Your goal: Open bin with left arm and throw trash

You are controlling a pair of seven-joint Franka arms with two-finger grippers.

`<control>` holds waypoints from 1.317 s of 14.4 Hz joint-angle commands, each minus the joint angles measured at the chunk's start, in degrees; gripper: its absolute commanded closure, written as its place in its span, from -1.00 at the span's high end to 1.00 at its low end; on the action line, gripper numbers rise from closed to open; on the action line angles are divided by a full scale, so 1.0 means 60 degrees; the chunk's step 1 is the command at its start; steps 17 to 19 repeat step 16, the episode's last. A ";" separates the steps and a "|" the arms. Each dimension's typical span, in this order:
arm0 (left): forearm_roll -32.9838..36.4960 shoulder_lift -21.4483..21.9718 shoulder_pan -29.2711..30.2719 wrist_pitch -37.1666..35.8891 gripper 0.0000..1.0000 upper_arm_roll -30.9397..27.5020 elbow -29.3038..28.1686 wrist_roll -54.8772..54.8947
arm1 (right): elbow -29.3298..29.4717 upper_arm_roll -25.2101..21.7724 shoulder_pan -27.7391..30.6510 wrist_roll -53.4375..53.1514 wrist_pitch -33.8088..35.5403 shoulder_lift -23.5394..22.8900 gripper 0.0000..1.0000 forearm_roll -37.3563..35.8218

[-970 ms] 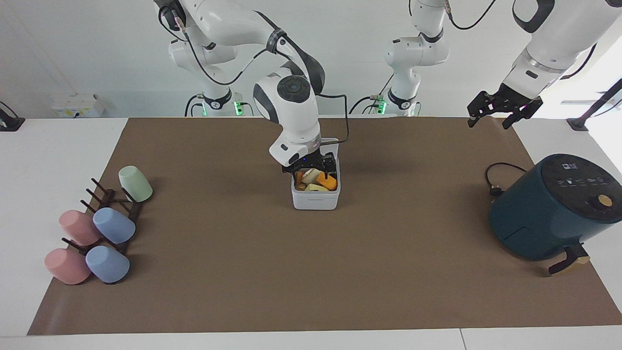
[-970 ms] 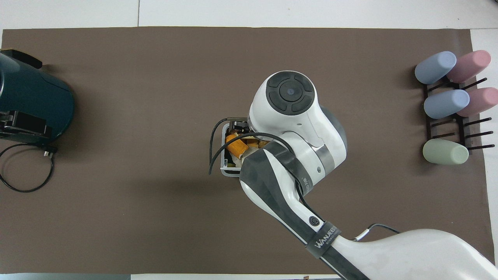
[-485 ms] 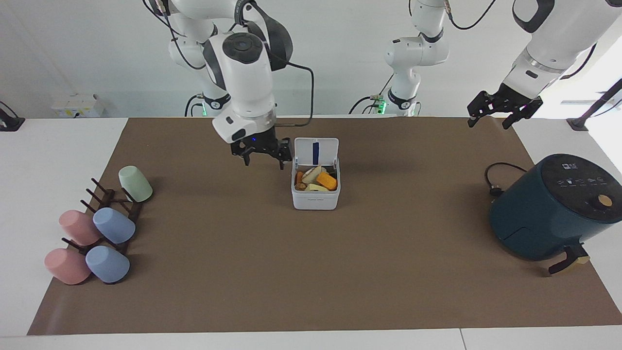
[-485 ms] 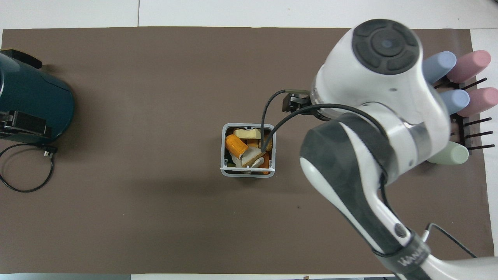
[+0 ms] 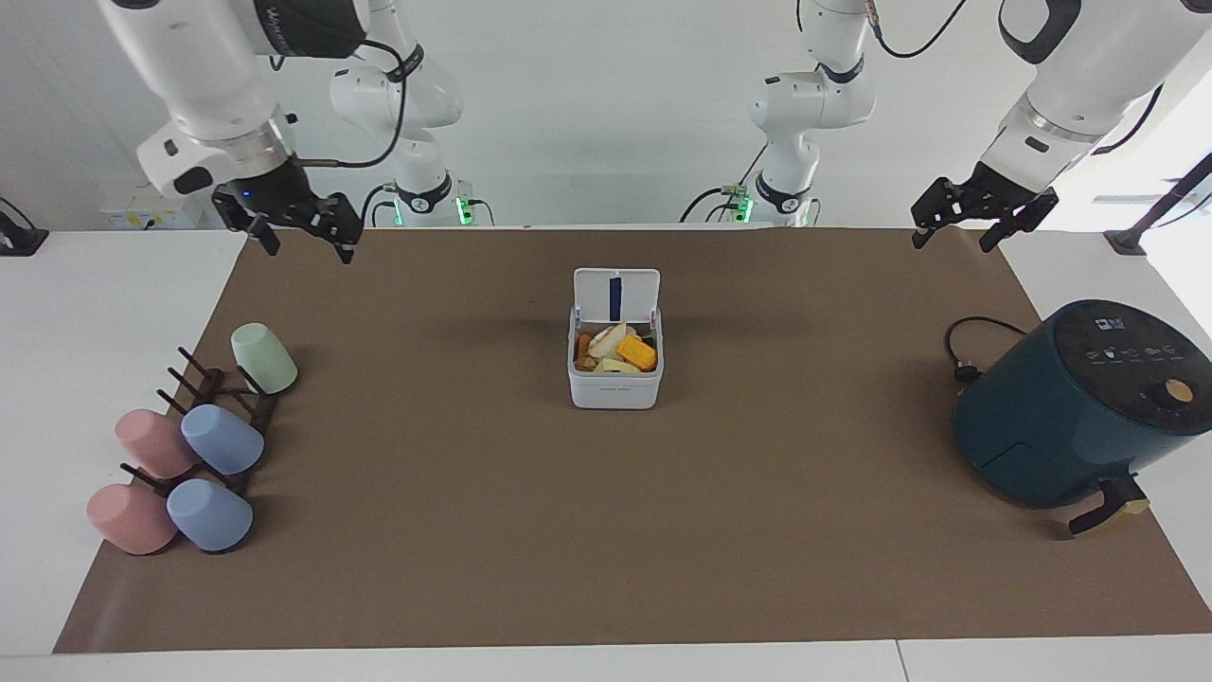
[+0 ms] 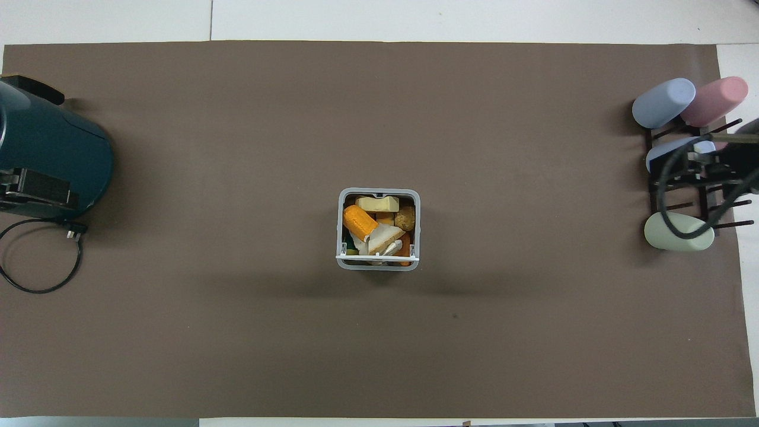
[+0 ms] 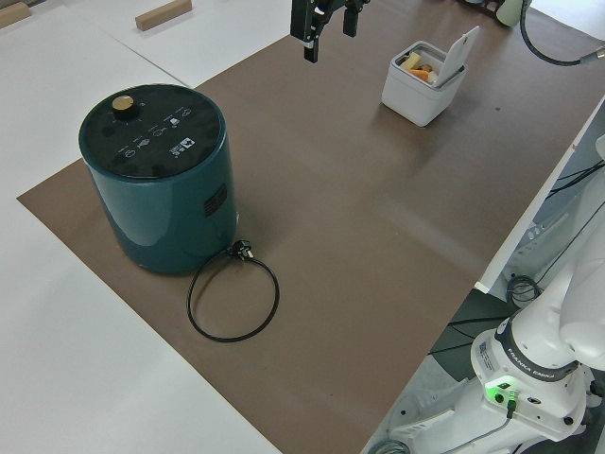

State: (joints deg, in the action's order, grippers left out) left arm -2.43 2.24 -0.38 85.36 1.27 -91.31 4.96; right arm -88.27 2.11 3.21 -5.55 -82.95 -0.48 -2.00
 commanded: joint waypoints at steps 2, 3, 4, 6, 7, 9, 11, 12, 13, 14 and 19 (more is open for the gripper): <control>0.0243 0.0242 0.0078 0.0173 1.00 0.0052 -0.0279 -0.0035 | -0.0625 -0.0642 0.0050 0.1346 -0.0135 0.0182 1.00 0.0099; 0.0243 0.0242 0.0078 0.0173 1.00 0.0052 -0.0279 -0.0035 | -0.0712 -0.0977 -0.0080 0.1495 -0.0251 0.0356 1.00 0.0172; 0.0243 0.0242 0.0078 0.0173 1.00 0.0052 -0.0279 -0.0021 | -0.0799 -0.1198 -0.0516 0.1728 -0.0629 0.0431 1.00 0.0172; 0.0243 0.0256 0.0078 0.0173 1.00 0.0052 -0.0294 -0.0006 | -0.1339 -0.1420 -0.0755 0.1862 -0.0778 0.0941 1.00 0.0143; 0.0243 0.0242 0.0078 0.0158 1.00 0.0052 -0.0294 -0.0006 | -0.1357 -0.1420 -0.0741 0.1862 -0.0852 0.0944 1.00 -0.0002; 0.0243 0.0256 0.0078 0.0144 1.00 0.0052 -0.0294 -0.0006 | -0.1371 -0.1420 -0.0741 0.1834 -0.1262 0.0929 1.00 -0.0295; 0.0243 0.0256 0.0078 0.0158 1.00 0.0052 -0.0294 -0.0006 | -0.1386 -0.1406 -0.0741 0.1266 -0.1146 0.0930 1.00 -0.0209; 0.0243 0.0256 0.0078 0.0158 1.00 0.0052 -0.0308 -0.0006 | -0.1386 -0.1406 -0.0712 0.0943 -0.1145 0.0930 1.00 -0.0107; 0.0243 0.0256 0.0078 0.0158 1.00 0.0052 -0.0308 -0.0006 | -0.1386 -0.1406 -0.0711 0.0939 -0.1189 0.0930 1.00 -0.0091; 0.0243 0.0256 0.0078 0.0158 1.00 0.0052 -0.0308 -0.0006 | -0.1386 -0.1406 -0.0711 0.0939 -0.1160 0.0944 1.00 -0.0091; 0.0243 0.0256 0.0078 0.0158 1.00 0.0052 -0.0294 -0.0006 | -0.1401 -0.1406 -0.0711 0.1099 -0.1160 0.0944 1.00 -0.0091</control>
